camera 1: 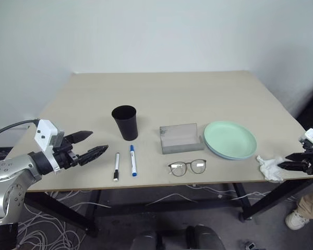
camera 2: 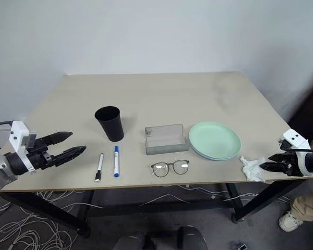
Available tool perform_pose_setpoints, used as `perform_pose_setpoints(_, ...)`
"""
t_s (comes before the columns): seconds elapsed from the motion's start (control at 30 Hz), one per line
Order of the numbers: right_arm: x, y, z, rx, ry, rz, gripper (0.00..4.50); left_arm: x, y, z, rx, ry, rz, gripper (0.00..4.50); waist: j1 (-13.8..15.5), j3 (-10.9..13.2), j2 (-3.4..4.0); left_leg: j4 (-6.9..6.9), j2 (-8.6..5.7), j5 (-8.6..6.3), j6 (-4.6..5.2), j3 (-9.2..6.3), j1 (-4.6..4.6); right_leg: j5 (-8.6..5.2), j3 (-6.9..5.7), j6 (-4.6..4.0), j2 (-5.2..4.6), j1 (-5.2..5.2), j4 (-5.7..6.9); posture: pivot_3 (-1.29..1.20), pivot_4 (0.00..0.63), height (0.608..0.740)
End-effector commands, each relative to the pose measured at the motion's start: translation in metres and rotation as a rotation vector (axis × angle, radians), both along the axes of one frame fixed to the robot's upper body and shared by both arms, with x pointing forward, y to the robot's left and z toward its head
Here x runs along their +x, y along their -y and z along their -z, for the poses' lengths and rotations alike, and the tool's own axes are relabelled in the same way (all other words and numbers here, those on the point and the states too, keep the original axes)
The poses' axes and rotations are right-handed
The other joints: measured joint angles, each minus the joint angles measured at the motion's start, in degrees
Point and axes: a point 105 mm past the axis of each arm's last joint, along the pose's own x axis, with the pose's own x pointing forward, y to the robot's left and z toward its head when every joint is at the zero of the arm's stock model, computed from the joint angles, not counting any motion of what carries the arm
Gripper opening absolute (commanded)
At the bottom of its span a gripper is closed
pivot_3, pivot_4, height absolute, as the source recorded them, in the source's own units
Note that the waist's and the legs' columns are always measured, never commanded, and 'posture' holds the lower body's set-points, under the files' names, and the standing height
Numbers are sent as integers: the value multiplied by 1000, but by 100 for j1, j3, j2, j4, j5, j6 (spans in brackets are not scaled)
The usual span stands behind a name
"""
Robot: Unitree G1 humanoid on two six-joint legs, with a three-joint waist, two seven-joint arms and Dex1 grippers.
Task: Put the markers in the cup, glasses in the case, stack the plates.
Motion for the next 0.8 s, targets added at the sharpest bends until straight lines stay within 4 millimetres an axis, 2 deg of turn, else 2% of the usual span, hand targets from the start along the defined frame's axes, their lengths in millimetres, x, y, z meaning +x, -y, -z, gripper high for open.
perform_pose_setpoints(0.03, 4, -8, -7, 23, 27, -22, 2868, 1, 3, -9, 9, 39, 15, 4155, 1, 0, 1, 0, 0, 0, 0, 0, 0, 0, 0, 0, 0, 0, 0, 0, 0, 740)
perform_pose_setpoints(0.27, 3, -20, 1, 49, 9, -53, 2868, 1, 2, -9, 10, 39, 12, 4155, 3, 0, 0, 0, 0, 0, 0, -2, -1, 0, -1, 0, 0, 0, 0, 0, 0, 740)
perform_pose_setpoints(0.3, 2, -21, 1, 52, 8, -58, 2487, 1, 2, -9, 10, 39, 11, 4155, 3, 0, 0, 0, 0, 0, 0, -2, -1, 0, -1, 0, 0, 0, 0, 0, 0, 740)
perform_pose_setpoints(0.33, 2, -22, 1, 55, 6, -67, 2309, 1, 2, -9, 10, 39, 10, 4155, 3, 0, 0, 0, 0, 0, 0, -2, -1, 0, -2, 0, 0, 1, 0, 0, 0, 740)
perform_pose_setpoints(0.53, 2, -24, 1, 23, 7, -105, 146, 2, 2, -10, 10, 42, 5, 4155, 0, 0, 1, 0, 0, 0, 0, -1, 0, 0, -1, 0, 1, 1, 0, 0, 0, 740)
perform_pose_setpoints(0.57, 3, -24, 1, 9, 14, -110, 20, 2, 2, -10, 9, 43, 5, 4155, 0, 0, 1, 0, 0, 0, 0, -1, 0, 0, -1, 0, 1, 1, 0, 0, 0, 740)
perform_pose_setpoints(0.7, 9, -24, -7, -22, 60, -133, 20, 3, 2, -10, 9, 45, 4, 4155, 2, 0, 1, 0, 0, 0, 0, -1, -1, 0, -1, 0, 0, 0, 0, 0, 0, 740)
perform_pose_setpoints(0.8, 23, -22, -25, -88, 153, -145, 20, 3, 2, -10, 9, 47, 3, 4155, -5, 2, 5, 0, -1, 0, 0, 1, -1, 0, 0, 0, 0, -1, 0, 0, 0, 740)
